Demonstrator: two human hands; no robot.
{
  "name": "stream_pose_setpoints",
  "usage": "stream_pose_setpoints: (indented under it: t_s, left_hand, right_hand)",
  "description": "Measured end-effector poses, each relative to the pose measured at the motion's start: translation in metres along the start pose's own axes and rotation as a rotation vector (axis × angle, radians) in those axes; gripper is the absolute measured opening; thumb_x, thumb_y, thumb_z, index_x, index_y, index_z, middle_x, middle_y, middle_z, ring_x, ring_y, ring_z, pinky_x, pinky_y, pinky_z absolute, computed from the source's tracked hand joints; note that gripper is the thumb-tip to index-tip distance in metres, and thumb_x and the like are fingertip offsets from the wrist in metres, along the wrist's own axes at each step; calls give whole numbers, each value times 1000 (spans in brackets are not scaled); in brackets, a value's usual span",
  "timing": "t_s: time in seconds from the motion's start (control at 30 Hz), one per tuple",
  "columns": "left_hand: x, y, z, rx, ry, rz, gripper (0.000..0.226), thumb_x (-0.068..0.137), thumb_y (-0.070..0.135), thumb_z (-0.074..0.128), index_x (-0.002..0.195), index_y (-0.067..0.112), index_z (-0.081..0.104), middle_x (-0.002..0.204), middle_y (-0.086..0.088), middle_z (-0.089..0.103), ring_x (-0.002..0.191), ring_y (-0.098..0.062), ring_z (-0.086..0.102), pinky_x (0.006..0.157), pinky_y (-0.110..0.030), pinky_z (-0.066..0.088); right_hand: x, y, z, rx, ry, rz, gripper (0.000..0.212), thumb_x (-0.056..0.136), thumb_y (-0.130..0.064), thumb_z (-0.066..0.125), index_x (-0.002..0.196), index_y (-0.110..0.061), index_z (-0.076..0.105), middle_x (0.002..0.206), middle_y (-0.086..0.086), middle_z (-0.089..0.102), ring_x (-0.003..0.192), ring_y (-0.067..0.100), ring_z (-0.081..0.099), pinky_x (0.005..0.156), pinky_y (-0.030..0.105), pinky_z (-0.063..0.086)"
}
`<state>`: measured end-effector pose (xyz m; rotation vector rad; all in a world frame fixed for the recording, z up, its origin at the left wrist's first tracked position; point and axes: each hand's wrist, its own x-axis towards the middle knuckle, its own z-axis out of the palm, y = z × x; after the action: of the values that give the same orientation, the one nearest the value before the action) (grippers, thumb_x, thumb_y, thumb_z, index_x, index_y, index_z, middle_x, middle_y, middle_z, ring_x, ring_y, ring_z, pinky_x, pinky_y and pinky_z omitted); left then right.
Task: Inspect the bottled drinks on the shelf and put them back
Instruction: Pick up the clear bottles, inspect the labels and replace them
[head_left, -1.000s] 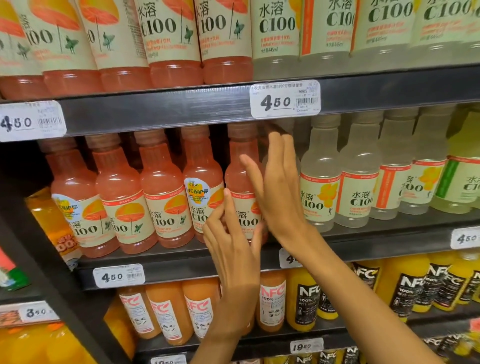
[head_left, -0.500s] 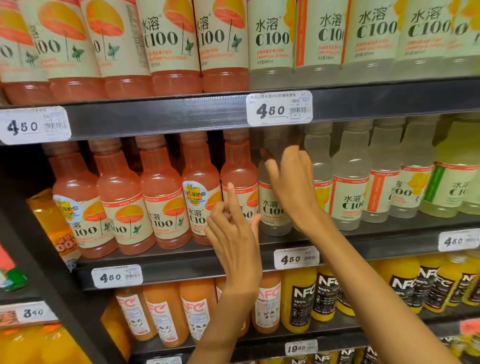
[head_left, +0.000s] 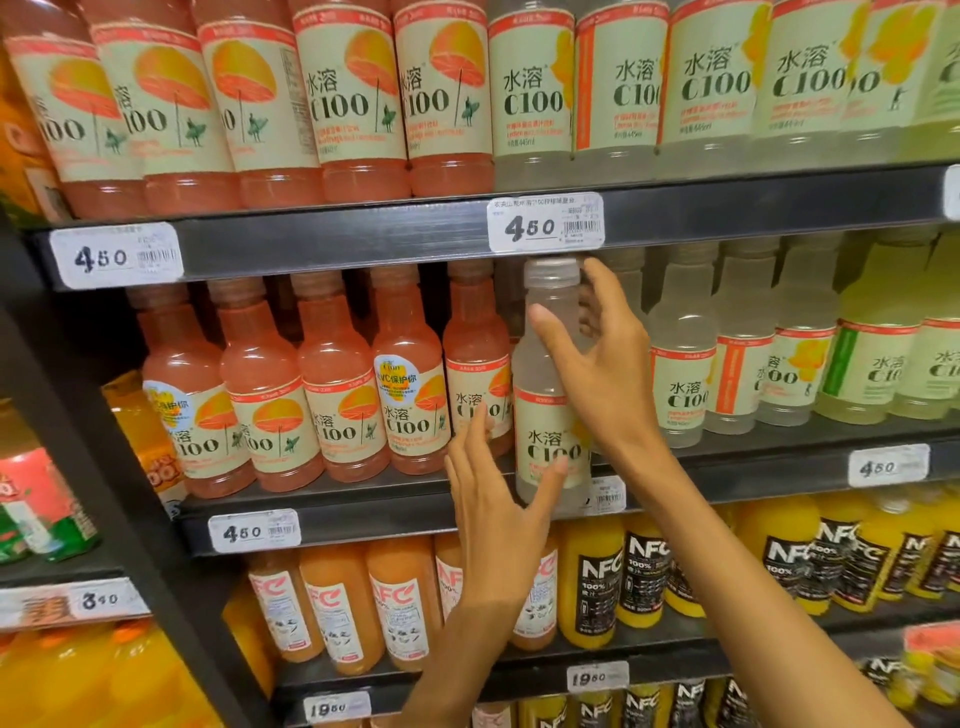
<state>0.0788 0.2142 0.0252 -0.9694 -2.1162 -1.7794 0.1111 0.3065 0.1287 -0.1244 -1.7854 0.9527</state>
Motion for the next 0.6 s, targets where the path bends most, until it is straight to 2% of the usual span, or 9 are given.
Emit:
stream_pose_setpoints:
  t_s: [0.07, 0.17, 0.27, 0.37, 0.47, 0.53, 0.6]
  left_hand:
    - [-8, 6, -6, -202, -150, -81, 84, 70, 63, 69, 139, 34, 30, 133, 7, 49, 119, 2, 49, 95, -17, 46]
    - [-15, 10, -11, -363, -289, -171, 78, 63, 49, 83, 128, 33, 43, 110, 10, 67, 100, -1, 64, 76, -18, 54]
    - [-20, 16, -24, -450, -369, -205, 55, 66, 37, 79, 114, 31, 53, 98, 14, 72, 92, -1, 67, 68, -13, 52]
    - [-30, 24, -39, -520, -511, -250, 53, 70, 43, 76, 116, 25, 57, 102, 10, 73, 96, -7, 68, 73, -15, 52]
    - [-42, 26, -45, -601, -650, -318, 56, 71, 49, 69, 121, 27, 57, 113, -1, 71, 107, -19, 66, 88, -31, 54]
    - [-46, 28, -47, -641, -665, -397, 66, 70, 52, 69, 128, 26, 51, 119, -4, 68, 112, -24, 63, 98, -44, 50]
    - [-46, 28, -48, -660, -666, -423, 68, 74, 53, 67, 132, 23, 49, 122, -6, 66, 115, -25, 62, 101, -47, 46]
  right_hand:
    - [-6, -4, -5, 97, -21, 41, 52, 92, -20, 63, 140, -13, 43, 125, -9, 59, 115, 3, 55, 97, 18, 44]
    - [-15, -12, -12, 293, -40, 126, 51, 90, -17, 65, 137, -15, 46, 123, -7, 62, 112, 4, 60, 94, 24, 50]
    - [-17, -17, -21, 433, -109, 223, 51, 86, -18, 69, 132, -18, 49, 112, -5, 68, 101, 6, 67, 78, 20, 54]
    - [-13, -20, -30, 605, -259, 394, 50, 79, -27, 70, 125, -21, 54, 103, -2, 73, 95, 14, 70, 73, 25, 57]
    - [-13, -21, -30, 892, -427, 581, 40, 80, -36, 58, 116, -18, 60, 98, 6, 73, 88, 21, 71, 76, 33, 59]
    - [-14, -23, -29, 930, -446, 589, 36, 84, -35, 55, 113, -14, 59, 84, 6, 69, 74, 19, 69, 68, 31, 59]
    - [-16, -23, -30, 893, -393, 561, 30, 88, -32, 56, 111, -13, 57, 77, 4, 63, 67, 18, 66, 61, 30, 57]
